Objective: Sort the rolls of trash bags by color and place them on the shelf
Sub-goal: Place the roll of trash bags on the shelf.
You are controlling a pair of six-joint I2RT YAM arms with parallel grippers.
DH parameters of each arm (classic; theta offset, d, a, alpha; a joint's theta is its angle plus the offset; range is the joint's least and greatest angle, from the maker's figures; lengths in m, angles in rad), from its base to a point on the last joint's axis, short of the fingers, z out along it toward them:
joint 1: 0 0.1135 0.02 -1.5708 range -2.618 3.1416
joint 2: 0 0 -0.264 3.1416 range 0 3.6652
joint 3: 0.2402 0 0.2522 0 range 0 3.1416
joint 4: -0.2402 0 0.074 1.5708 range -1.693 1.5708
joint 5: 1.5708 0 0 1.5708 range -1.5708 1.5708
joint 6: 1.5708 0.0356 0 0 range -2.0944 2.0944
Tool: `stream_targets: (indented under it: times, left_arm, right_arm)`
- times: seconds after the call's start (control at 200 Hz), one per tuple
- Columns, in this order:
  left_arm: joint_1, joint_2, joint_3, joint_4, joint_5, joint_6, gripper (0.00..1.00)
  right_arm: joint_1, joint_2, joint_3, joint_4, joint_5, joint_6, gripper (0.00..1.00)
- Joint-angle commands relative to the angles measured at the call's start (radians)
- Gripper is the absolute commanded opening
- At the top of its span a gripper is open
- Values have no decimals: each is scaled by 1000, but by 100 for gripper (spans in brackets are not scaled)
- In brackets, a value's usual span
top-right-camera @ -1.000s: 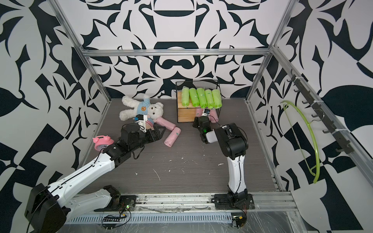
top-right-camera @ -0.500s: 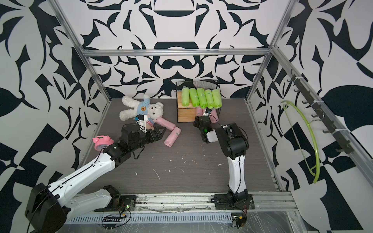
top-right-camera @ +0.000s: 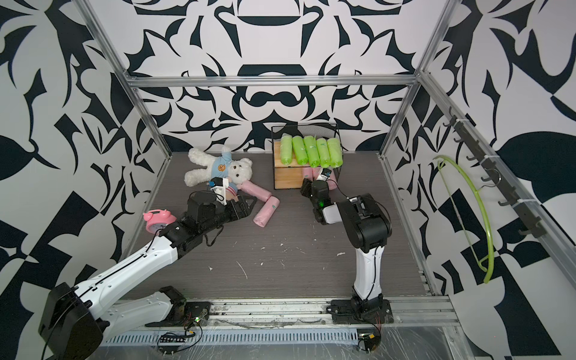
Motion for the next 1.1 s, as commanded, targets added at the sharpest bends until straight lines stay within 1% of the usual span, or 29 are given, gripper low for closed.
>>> stream_targets:
  times: [0.0,0.11,0.225,0.28,0.37,0.425,0.505,0.675,0.85,1.095]
  left_arm:
    - [3,5,20,-19,19,18,96]
    - [3,13,20,-19,27,19,96]
    - [4,21,23,-19,38,24,96]
    - [3,27,27,-23,44,28,96]
    - [4,35,31,-30,54,35,96]
    - [3,41,31,-29,57,37,96]
    - [3,51,36,-32,65,38,96]
    - [4,63,52,-55,77,47,96]
    - [4,70,61,-72,74,63,96]
    - [4,90,62,-75,76,71,96]
  right_arm:
    - [-4,-67,-42,36,-1,34,63]
    - [-4,-122,-87,-23,-13,49,62]
    - [-4,-179,-130,-85,-58,66,62]
    - [-4,-205,-141,-132,-83,74,60]
    - [-4,-220,-144,-164,-159,91,57]
    - [-4,-210,-134,-173,-206,102,53]
    - [-4,-183,-117,-159,-236,121,49]
    - [-5,-110,-63,-122,-243,135,42]
    - [-10,-53,-2,-106,-243,145,38]
    - [-26,-16,70,-138,-206,126,37]
